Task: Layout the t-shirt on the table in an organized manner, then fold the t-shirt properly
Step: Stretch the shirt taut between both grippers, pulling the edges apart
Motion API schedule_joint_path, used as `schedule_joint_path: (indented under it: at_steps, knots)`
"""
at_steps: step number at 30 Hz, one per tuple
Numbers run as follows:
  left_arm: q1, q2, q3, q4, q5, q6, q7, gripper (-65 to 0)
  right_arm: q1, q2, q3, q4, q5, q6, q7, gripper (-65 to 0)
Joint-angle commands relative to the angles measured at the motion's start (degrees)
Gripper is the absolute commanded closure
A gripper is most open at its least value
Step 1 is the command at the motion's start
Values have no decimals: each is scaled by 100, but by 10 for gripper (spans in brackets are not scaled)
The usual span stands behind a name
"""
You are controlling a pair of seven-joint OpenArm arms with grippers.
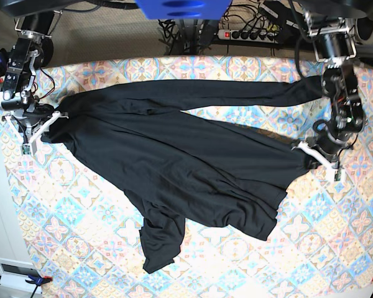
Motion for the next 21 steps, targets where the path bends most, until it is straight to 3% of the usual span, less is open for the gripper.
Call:
schedule_joint_path:
  at_steps: [1,4,12,21]
  knots:
    - [32,-208,-32,226,-56,-40,-133,0,58,115,63,103,11,6,95,-91]
    - [428,-542,-41,410,-126,-40,-133,0,40,115,63,120,11,6,77,-91]
    - [1359,-1210,-841,402,-1172,-40,-133,0,-145,115,54,481,11,6,42,-91]
    - [1790,-1298,-1193,-152,-1181,-40,-159,0,-356,115,28,481,28,6,42,-92]
